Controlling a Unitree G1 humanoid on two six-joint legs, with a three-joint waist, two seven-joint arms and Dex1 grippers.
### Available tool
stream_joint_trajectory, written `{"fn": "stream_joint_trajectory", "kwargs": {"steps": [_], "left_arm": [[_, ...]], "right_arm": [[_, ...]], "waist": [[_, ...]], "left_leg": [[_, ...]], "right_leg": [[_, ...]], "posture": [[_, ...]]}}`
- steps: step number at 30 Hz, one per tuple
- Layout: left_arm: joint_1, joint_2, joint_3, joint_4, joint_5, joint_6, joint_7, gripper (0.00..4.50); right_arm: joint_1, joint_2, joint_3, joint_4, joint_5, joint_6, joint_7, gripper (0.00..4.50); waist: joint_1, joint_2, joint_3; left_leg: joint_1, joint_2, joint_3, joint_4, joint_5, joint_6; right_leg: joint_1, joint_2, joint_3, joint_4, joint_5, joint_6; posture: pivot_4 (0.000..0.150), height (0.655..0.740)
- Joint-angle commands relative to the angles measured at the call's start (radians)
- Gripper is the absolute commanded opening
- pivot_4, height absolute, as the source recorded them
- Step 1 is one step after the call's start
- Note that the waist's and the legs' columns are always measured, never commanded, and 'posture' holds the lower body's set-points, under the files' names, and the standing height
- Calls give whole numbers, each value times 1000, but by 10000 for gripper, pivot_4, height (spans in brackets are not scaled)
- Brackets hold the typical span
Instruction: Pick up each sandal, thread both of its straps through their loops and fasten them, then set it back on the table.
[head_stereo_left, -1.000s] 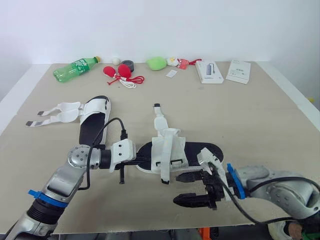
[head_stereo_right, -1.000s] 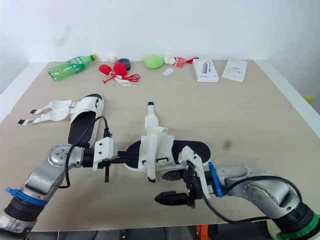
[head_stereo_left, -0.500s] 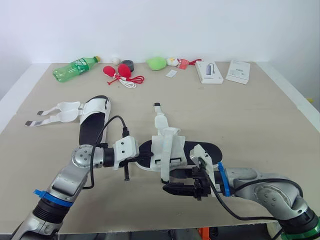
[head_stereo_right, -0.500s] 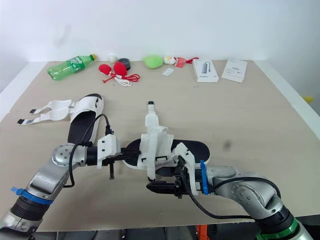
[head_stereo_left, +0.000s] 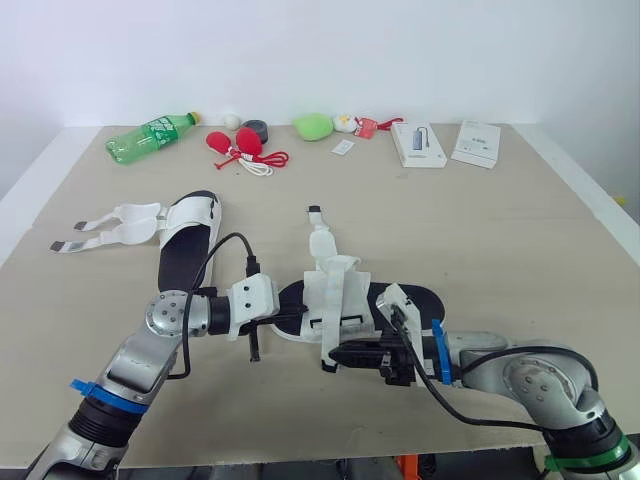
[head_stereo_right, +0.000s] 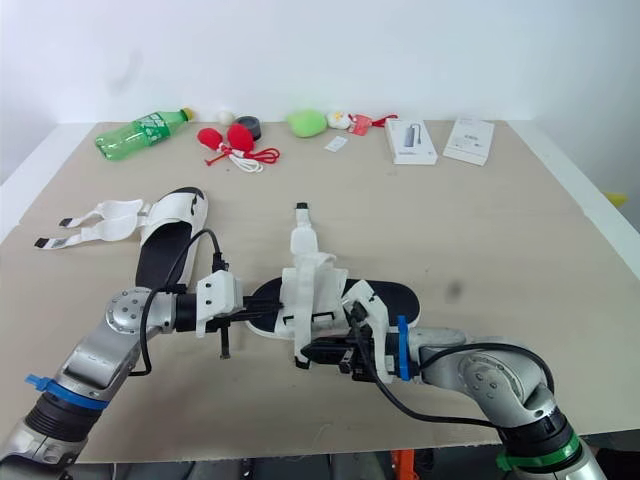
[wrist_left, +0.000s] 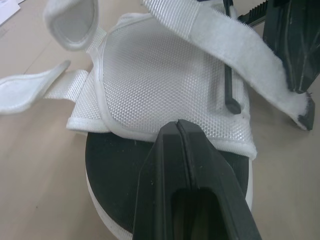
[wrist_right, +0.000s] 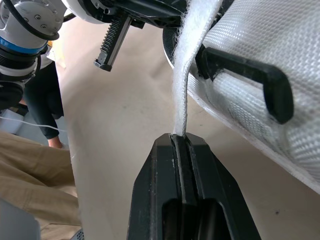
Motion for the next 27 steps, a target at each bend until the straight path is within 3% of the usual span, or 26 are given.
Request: {"fn": "stream_joint_trajectory", "kwargs": {"steps": [1, 5, 8, 10, 16, 23, 27], "left_arm": [[3, -4, 0, -12, 3, -23, 6, 0], [4, -4, -2, -5, 5, -30, 5, 0], [3, -3, -5, 1, 13, -38, 4, 0], [4, -5, -6, 4, 16, -40, 6, 0], [3, -17, -14, 10, 26, -50, 15, 0], [10, -30, -21, 9, 40, -54, 26, 0], [12, -33, -20, 12, 46, -58, 27, 0]], "right_arm": [[-35, 7, -78, 12, 112, 67, -6, 687], [-208, -33, -159, 129, 397, 211, -29, 687], [-367, -60, -179, 252, 495, 264, -32, 687], [-463, -61, -177, 351, 482, 291, -25, 687], [-591, -66, -46, 557, 208, 348, 61, 687], [-682, -36, -46, 660, 140, 508, 130, 687], [-679, -59, -17, 665, 175, 533, 154, 687]], "waist": [[0, 0, 0], [-4, 0, 0], [-3, -1, 0], [-3, -1, 0], [0, -1, 0], [-1, -1, 0], [-1, -1, 0]], "left_leg": [[0, 0, 0, 0, 0, 0], [0, 0, 1, 0, 0, 0], [0, 0, 2, 0, 0, 1], [0, 1, 2, 0, 0, 1], [-3, 1, 4, -1, -3, 5], [-4, 1, 4, -1, -3, 5], [-4, 1, 4, -1, -3, 5]], "right_leg": [[0, 0, 0, 0, 0, 0], [0, 0, 1, 0, 0, 0], [0, 0, 2, 0, 1, 0], [-1, 1, 2, 0, 1, 0], [-2, 1, 3, -2, -1, 2], [-3, 1, 4, -1, -1, 2], [-3, 1, 4, -1, -1, 2]], "posture": [[1500, 7400], [1500, 7400], [1500, 7400], [1500, 7400], [1500, 7400], [1500, 7400], [1500, 7400]]}}
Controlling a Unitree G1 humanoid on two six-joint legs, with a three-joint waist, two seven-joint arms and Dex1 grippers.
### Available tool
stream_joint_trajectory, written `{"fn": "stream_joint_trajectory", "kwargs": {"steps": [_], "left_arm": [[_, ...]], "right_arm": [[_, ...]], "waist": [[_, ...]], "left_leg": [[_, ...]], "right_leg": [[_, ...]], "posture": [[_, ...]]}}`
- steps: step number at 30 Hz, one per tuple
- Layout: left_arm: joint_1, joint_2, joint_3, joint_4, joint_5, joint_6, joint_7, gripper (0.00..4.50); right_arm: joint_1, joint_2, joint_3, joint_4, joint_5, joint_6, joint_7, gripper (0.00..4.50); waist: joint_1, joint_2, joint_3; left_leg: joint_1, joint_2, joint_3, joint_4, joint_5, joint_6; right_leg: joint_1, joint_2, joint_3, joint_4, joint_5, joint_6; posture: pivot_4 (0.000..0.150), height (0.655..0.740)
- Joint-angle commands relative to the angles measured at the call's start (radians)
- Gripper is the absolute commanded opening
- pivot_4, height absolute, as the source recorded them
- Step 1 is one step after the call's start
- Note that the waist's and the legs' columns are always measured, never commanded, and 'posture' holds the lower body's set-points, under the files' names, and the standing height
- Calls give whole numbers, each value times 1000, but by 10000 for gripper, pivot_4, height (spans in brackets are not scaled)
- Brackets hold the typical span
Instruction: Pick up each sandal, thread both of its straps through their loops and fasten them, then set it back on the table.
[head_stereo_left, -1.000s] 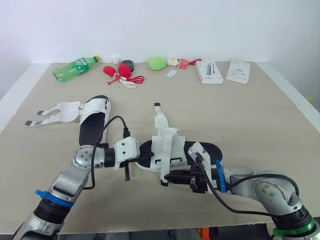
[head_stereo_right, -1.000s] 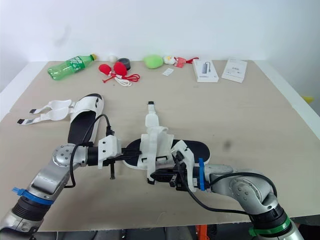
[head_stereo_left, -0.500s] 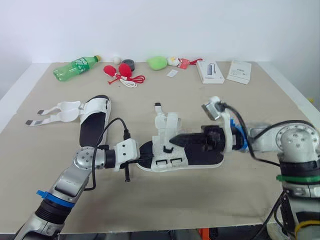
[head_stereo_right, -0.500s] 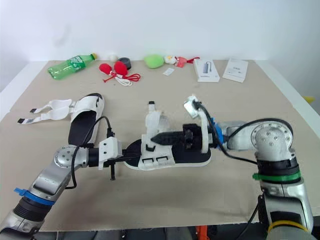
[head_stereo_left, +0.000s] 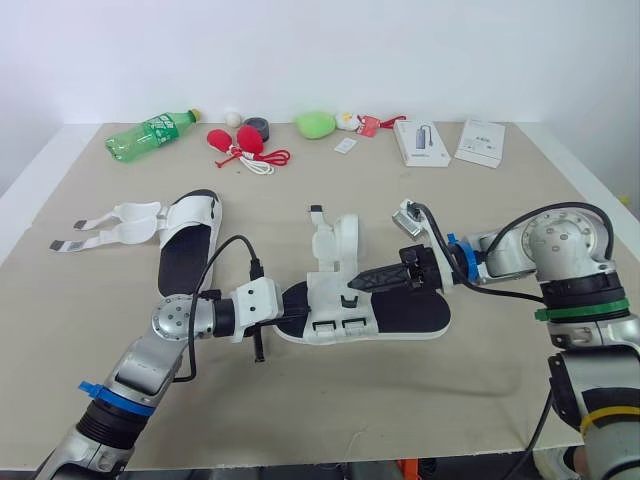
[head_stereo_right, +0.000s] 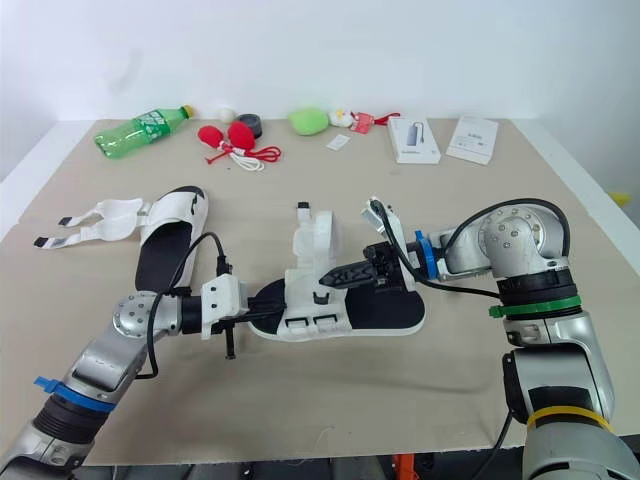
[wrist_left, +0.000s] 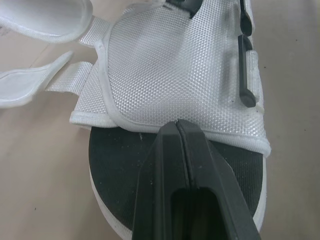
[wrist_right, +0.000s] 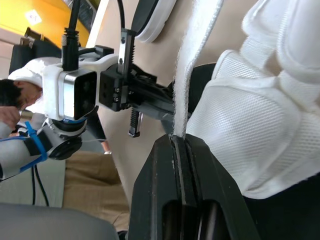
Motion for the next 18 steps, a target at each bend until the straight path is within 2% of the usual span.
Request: {"fn": "stream_joint_trajectory", "kwargs": {"steps": [1, 11, 18], "left_arm": [[4, -2, -10, -5, 10, -18, 7, 0], [1, -6, -15, 4, 21, -28, 8, 0], [-2, -5, -17, 16, 37, -40, 14, 0]], "right_arm": [[-10, -35, 19, -15, 44, 13, 38, 687], [20, -69, 77, 4, 108, 13, 19, 687], [36, -75, 80, -35, 96, 13, 11, 687]], "waist": [[0, 0, 0], [-1, 0, 0], [-1, 0, 0]], "left_leg": [[0, 0, 0, 0, 0, 0], [0, 0, 0, 0, 0, 0], [0, 0, 0, 0, 0, 0]], "right_leg": [[0, 0, 0, 0, 0, 0], [0, 0, 0, 0, 0, 0], [0, 0, 0, 0, 0, 0]], "posture": [[1500, 7400], [1500, 7400], [1500, 7400]]}}
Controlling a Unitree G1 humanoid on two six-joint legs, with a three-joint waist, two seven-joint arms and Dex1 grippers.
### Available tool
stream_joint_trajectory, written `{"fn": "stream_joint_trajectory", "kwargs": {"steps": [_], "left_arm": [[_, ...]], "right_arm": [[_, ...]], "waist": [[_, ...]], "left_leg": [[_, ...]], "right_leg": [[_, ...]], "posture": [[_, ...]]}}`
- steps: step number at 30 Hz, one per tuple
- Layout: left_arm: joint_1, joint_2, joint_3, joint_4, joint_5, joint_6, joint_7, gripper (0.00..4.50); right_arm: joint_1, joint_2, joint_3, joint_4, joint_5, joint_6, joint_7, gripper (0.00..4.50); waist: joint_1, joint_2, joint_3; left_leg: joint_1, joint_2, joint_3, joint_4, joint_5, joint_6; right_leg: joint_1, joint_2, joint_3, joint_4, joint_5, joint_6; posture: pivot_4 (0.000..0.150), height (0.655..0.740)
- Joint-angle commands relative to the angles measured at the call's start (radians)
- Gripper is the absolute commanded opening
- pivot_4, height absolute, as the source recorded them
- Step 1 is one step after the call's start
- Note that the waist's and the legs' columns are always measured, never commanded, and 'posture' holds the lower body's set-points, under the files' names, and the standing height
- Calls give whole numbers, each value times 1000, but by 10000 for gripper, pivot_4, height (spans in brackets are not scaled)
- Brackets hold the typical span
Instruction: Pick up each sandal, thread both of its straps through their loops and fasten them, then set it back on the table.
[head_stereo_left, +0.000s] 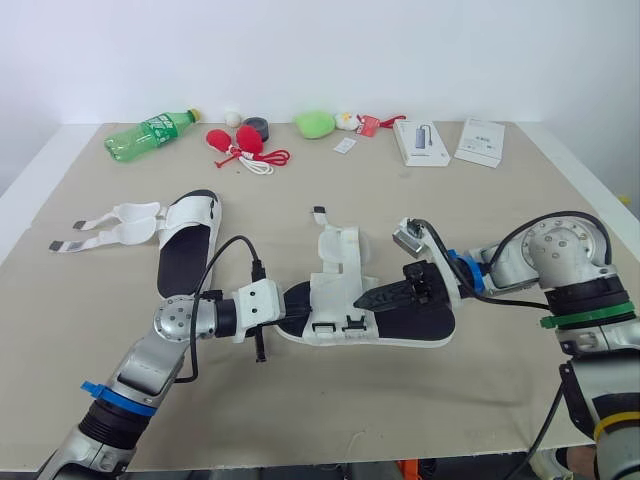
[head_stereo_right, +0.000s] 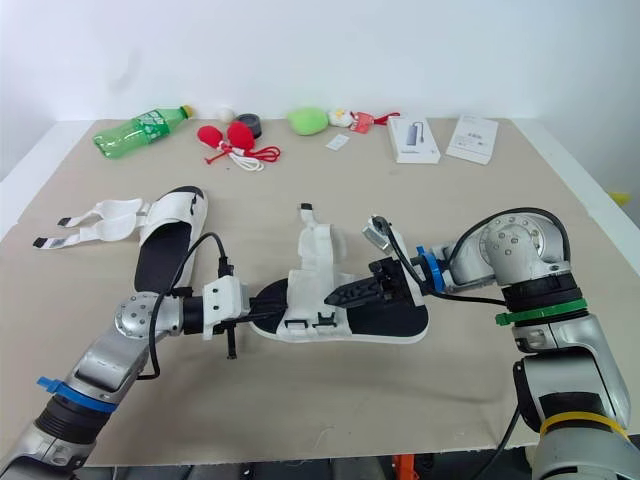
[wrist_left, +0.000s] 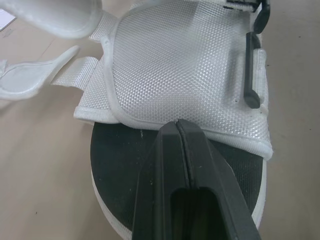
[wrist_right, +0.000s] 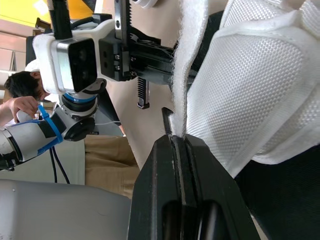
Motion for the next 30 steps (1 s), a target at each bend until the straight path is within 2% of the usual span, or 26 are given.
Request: {"fn": "stream_joint_trajectory", "kwargs": {"steps": [1, 18, 30], "left_arm": [[0, 1, -12, 9, 21, -19, 13, 0], [-1, 0, -24, 16, 22, -20, 23, 0], [-9, 5, -29, 26, 26, -21, 17, 0]], "right_arm": [[10, -17, -8, -58, 4, 7, -1, 687], [34, 69, -111, -274, -71, 3, -44, 687], [126, 40, -140, -381, -65, 7, -68, 687]], "waist": [[0, 0, 0], [0, 0, 0], [0, 0, 0]], "left_leg": [[0, 0, 0, 0, 0, 0], [0, 0, 0, 0, -1, 0], [0, 0, 0, 0, -1, 0]], "right_leg": [[0, 0, 0, 0, 0, 0], [0, 0, 0, 0, 0, 0], [0, 0, 0, 0, 0, 0]], "posture": [[1500, 7400], [1500, 7400], [1500, 7400]]}}
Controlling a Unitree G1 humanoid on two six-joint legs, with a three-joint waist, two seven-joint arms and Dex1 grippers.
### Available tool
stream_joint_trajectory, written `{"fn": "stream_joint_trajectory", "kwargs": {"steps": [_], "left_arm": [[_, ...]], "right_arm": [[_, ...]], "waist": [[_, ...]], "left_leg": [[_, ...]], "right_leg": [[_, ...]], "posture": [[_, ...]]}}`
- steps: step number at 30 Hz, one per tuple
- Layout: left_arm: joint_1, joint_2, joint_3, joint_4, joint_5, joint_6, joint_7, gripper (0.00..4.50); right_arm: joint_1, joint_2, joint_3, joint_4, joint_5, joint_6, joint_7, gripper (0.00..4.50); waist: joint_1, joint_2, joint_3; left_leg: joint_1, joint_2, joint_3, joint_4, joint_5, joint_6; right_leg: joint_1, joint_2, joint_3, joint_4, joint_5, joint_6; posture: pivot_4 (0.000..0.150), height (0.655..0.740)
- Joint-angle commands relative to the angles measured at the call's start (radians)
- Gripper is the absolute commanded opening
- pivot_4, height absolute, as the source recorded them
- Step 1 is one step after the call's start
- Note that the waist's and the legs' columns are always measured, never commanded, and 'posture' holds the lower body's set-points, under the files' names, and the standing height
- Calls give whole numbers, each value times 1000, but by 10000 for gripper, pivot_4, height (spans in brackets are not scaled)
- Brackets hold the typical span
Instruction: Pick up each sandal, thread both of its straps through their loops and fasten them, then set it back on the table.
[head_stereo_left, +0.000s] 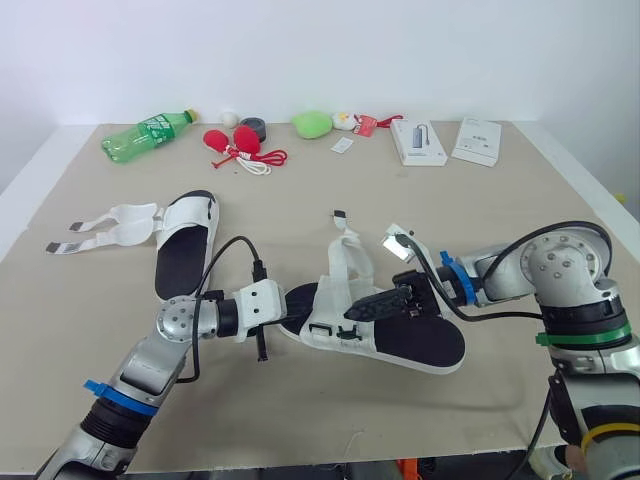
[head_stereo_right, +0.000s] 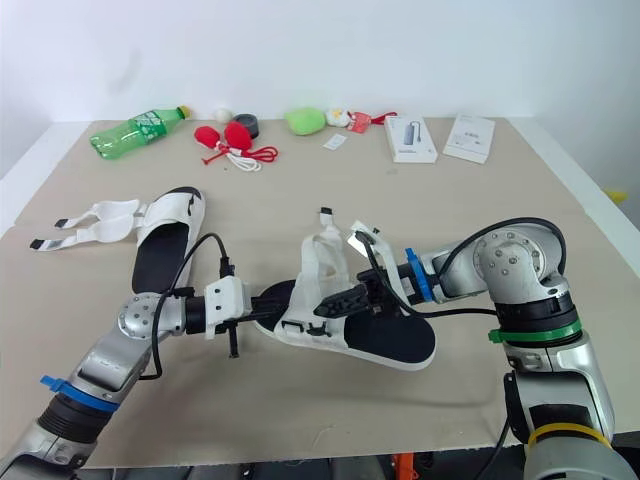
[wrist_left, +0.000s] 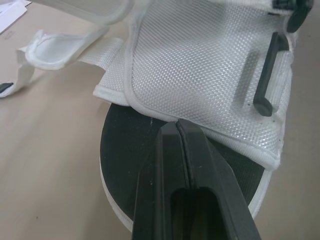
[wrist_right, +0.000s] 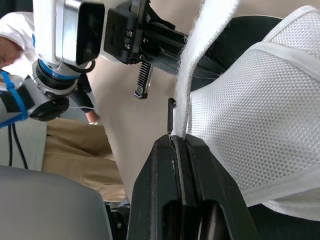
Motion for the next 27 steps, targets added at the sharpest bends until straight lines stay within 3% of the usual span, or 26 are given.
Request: {"fn": "stream_joint_trajectory", "kwargs": {"steps": [1, 15, 19, 20, 22, 23, 24, 27], "left_arm": [[-2, 6, -12, 6, 14, 0, -3, 0], [-5, 13, -19, 18, 21, -4, -16, 0], [-4, 12, -20, 18, 21, -4, -18, 0], [-4, 12, -20, 18, 21, -4, -18, 0], [-4, 12, -21, 18, 20, -4, -19, 0], [-5, 11, -21, 19, 20, -4, -19, 0], [-7, 10, -22, 21, 20, -5, -19, 0], [-11, 7, -23, 25, 21, -7, -18, 0]], "right_arm": [[20, -13, -27, -56, 17, 5, -8, 687], [49, -20, -53, -80, 47, 5, -34, 687], [39, -30, -60, -83, 45, 5, -6, 10952], [32, -29, -64, -85, 40, 5, -2, 17259], [10, -18, -72, -81, 18, -23, 5, 20524], [0, -12, -74, -74, 6, -38, 4, 25986], [-15, -6, -70, -59, -10, -55, 5, 28162], [-69, 29, -65, 11, -59, -92, 2, 28162]], "waist": [[0, 0, 0], [0, 0, 0], [0, 0, 0], [0, 0, 0], [0, 0, 0], [0, 0, 0], [0, 0, 0], [0, 0, 0]], "left_leg": [[0, 0, 0, 0, 0, 0], [0, 0, 0, 0, 0, 0], [0, 0, 0, 0, 0, 0], [0, 0, 0, 0, 0, 0], [0, 0, 0, 0, 0, 0], [0, 0, 0, 0, 0, 0], [0, 0, 0, 0, 0, 0], [0, 0, 0, 0, 0, 0]], "right_leg": [[0, 0, 0, 0, 0, 0], [0, 0, 0, 0, 0, 0], [0, 0, 0, 0, 0, 0], [0, 0, 0, 0, 0, 0], [0, 0, 0, 0, 0, 0], [0, 0, 0, 0, 0, 0], [0, 0, 0, 0, 0, 0], [0, 0, 0, 0, 0, 0]], "posture": [[1500, 7400], [1500, 7400], [1500, 7400], [1500, 7400], [1500, 7400], [1500, 7400], [1500, 7400], [1500, 7400]]}}
